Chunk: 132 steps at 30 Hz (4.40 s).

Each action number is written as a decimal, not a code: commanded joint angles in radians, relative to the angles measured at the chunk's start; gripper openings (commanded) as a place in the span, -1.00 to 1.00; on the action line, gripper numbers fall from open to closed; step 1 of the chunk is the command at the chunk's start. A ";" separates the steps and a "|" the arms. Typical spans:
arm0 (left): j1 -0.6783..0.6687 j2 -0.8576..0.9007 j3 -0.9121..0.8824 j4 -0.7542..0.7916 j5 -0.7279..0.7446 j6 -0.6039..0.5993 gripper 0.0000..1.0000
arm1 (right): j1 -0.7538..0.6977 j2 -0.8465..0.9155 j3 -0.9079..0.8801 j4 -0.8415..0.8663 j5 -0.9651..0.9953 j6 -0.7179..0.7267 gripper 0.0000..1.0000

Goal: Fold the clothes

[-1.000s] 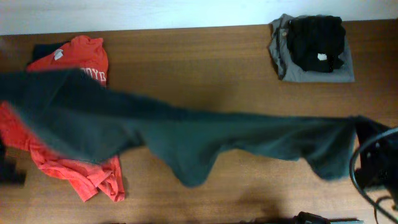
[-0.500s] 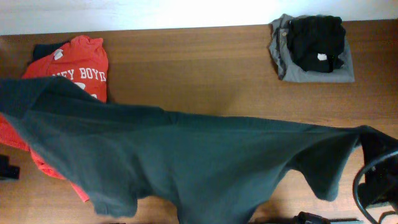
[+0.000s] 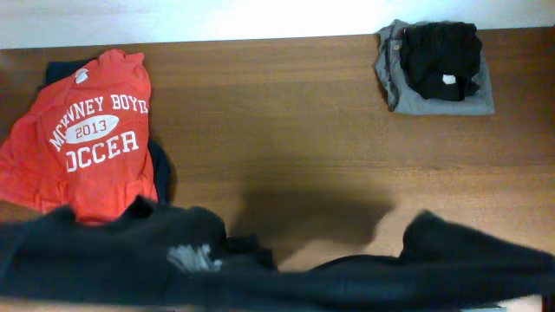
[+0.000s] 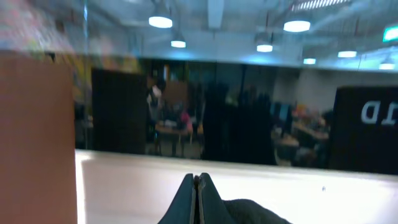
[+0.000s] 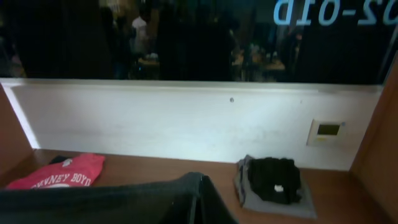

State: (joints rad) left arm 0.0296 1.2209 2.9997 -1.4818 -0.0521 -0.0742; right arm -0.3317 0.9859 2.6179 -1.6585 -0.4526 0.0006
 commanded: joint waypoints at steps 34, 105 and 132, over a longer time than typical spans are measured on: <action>-0.002 0.874 -0.416 0.238 -0.068 0.008 -0.98 | 0.229 1.103 -0.324 0.322 0.047 -0.097 -0.92; -0.128 0.619 -0.728 -0.180 0.039 -0.045 0.92 | 0.346 0.513 -0.292 -0.040 0.259 0.105 0.92; -0.046 0.628 -1.861 0.973 0.317 -0.060 -0.37 | 0.346 0.486 -0.697 0.062 0.255 0.082 0.75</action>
State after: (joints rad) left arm -0.0219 1.8427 1.1660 -0.5373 0.2390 -0.1322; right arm 0.0147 1.4857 1.9259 -1.5963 -0.2066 0.0925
